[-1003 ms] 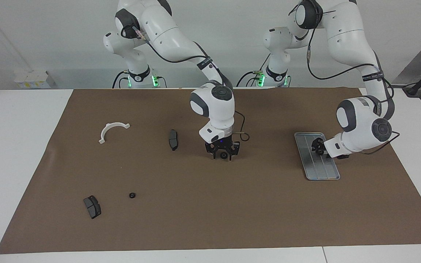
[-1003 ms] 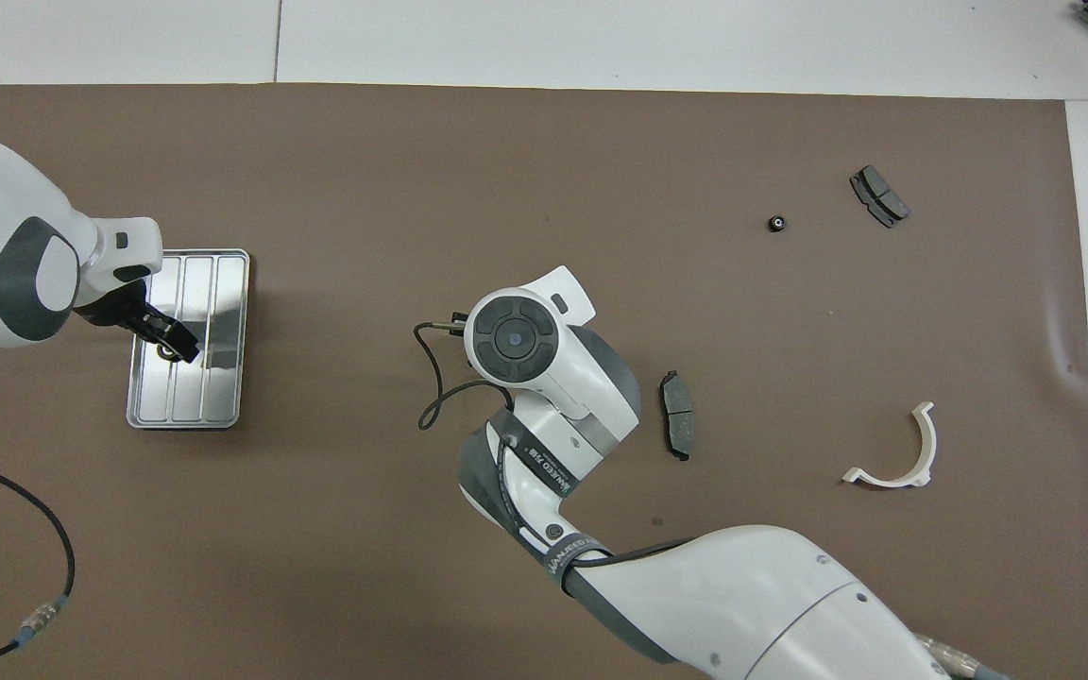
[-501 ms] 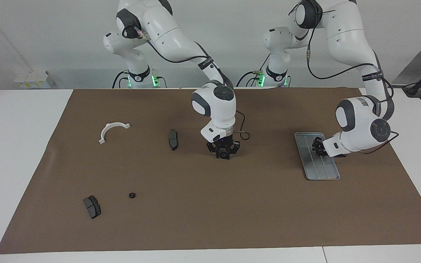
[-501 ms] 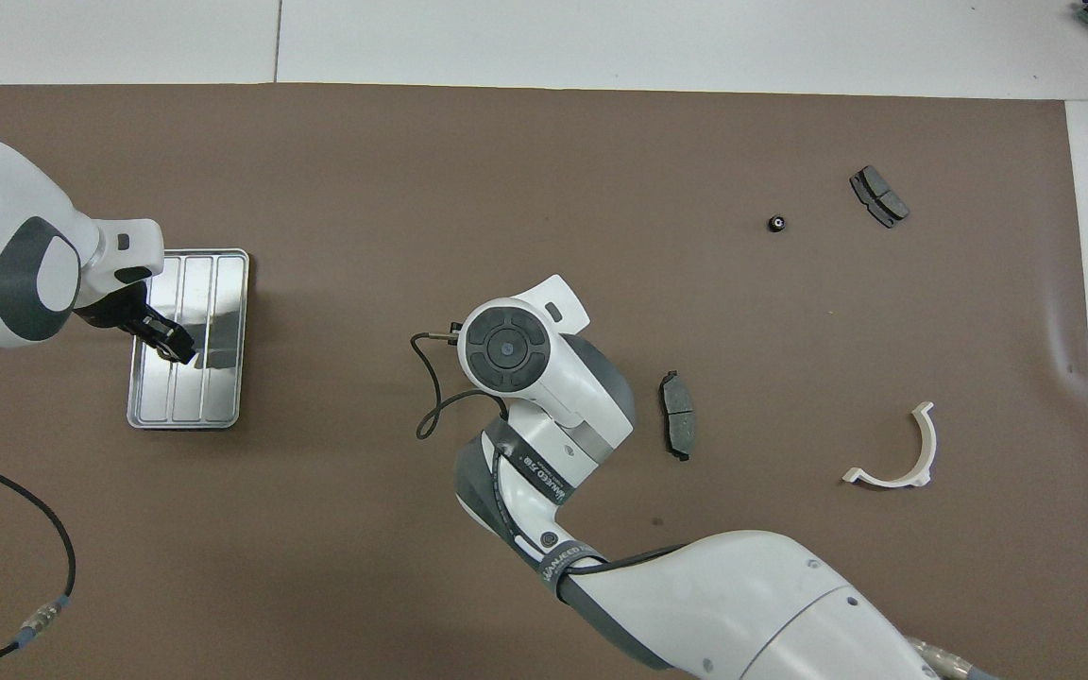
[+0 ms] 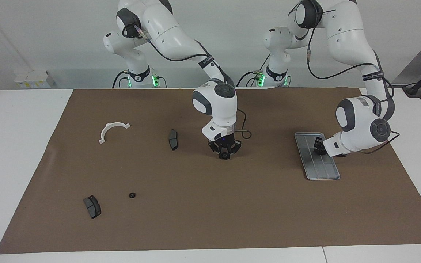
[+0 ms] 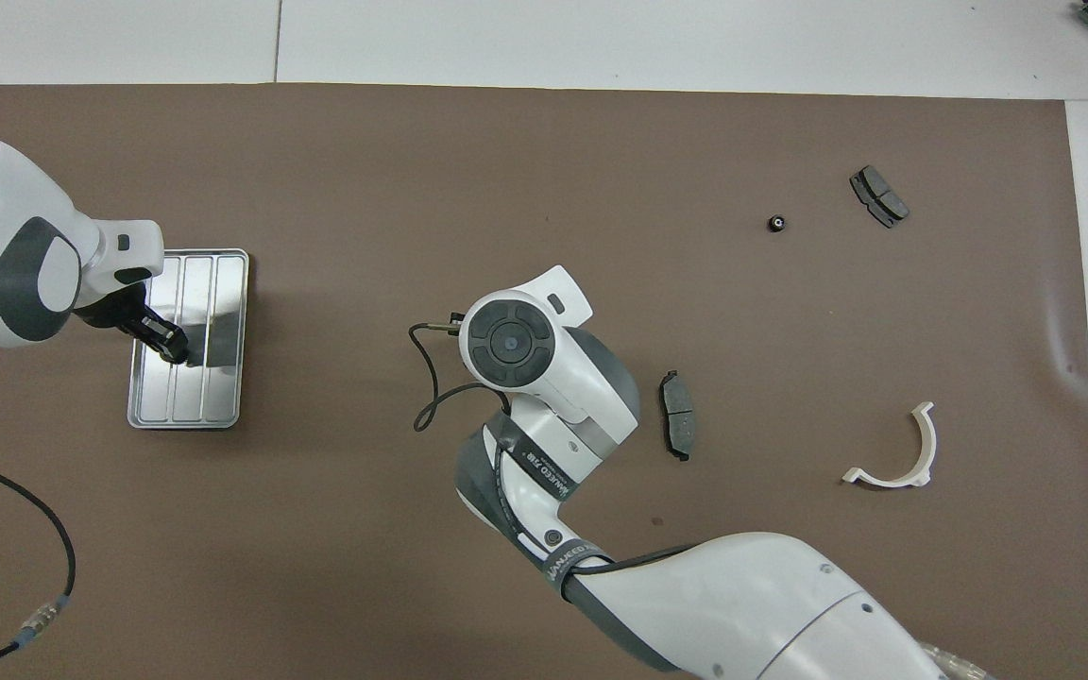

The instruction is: Place bearing gear from tray to pile

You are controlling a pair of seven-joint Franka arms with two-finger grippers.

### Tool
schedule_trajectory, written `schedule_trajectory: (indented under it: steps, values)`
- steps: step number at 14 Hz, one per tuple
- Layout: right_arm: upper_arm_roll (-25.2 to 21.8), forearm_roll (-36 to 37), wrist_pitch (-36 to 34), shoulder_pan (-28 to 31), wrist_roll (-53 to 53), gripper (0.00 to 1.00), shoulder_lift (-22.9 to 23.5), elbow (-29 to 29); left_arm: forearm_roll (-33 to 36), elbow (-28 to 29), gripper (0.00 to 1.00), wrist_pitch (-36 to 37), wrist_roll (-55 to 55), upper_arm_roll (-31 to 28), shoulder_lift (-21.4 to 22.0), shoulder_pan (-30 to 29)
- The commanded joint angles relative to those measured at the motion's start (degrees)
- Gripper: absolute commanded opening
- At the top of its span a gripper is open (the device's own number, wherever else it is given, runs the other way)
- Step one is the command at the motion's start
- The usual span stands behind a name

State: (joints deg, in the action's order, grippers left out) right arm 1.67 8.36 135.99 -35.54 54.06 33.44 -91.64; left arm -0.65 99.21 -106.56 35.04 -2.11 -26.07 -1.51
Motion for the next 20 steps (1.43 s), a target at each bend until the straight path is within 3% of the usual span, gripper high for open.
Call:
schedule_trajectory:
  steps: [1,5,9,14,20]
  values:
    - [0.53,0.51,-1.34,4.07,-1.32,0.0,-5.21,-3.52,1.7,1.51,0.28,0.04,0.56,-0.17,0.23,0.19]
    - [0.62,0.08,-0.37,11.26,-9.73,0.0,-15.4,-16.78,1.7,1.25,0.15,0.04,0.56,-0.17,0.23,0.19]
    - [0.7,-0.45,-0.64,18.91,-21.77,0.0,-20.51,-23.56,1.7,-0.24,0.09,0.03,0.12,-0.09,0.23,0.19]
    - [0.79,-0.54,-0.55,29.46,-38.9,0.0,-22.11,-28.32,-3.2,-6.31,0.08,0.21,-10.22,0.7,0.31,1.41]
    - [0.7,-2.74,-0.55,40.27,-55.62,0.0,-21.67,-30.7,-5.51,-6.49,0.09,-0.05,-35.7,0.7,2.51,13.26]
